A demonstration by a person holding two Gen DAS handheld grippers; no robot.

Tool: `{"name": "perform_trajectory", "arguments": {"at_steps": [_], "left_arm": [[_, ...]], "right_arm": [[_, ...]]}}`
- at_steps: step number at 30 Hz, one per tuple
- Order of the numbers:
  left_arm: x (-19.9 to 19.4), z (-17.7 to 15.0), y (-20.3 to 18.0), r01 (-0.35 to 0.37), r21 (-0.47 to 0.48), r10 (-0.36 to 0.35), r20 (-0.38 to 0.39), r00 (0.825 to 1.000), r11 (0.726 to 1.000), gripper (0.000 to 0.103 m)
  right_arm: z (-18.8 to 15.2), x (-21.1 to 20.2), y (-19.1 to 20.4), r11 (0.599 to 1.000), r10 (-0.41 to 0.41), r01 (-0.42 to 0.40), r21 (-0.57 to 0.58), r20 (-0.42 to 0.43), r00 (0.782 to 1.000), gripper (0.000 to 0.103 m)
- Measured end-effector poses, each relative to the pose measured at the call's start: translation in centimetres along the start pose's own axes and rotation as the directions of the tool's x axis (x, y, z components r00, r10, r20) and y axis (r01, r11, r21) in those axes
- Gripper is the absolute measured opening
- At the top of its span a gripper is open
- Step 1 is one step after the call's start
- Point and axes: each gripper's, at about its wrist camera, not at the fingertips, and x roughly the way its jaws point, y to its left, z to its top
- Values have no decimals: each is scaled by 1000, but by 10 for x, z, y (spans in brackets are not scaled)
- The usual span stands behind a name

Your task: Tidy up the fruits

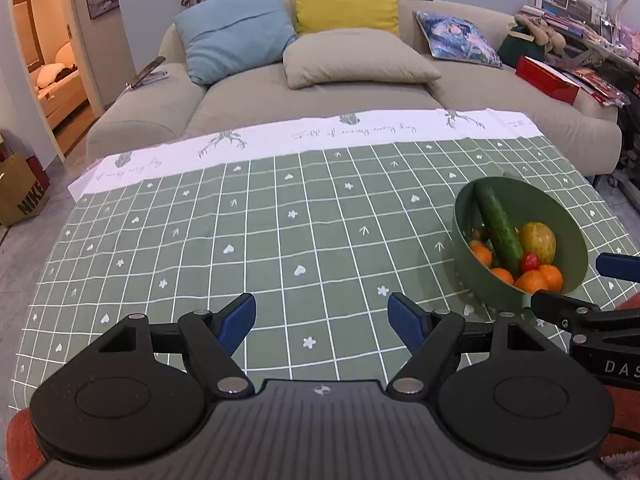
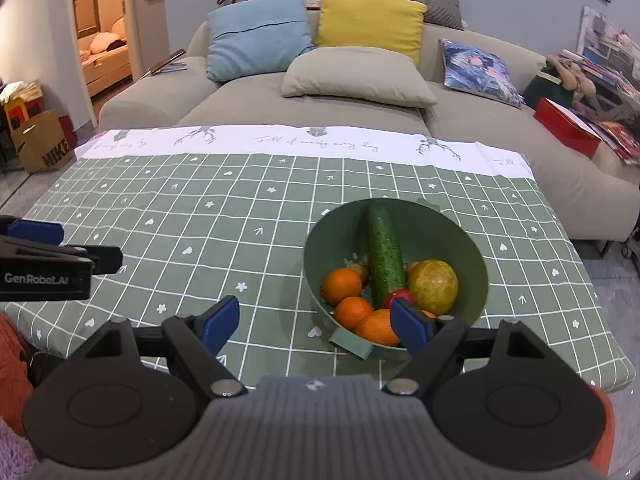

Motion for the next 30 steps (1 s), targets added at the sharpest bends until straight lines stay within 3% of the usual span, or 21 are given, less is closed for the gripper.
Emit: {"name": "perform_trajectory", "arguments": {"at_steps": [30], "left_arm": [[4,-3,1,5,-7,-5,-38,999,1000,88]], "right_arm": [[-2,5,4,1000,14,-15,-20,-23,1000,86]]}}
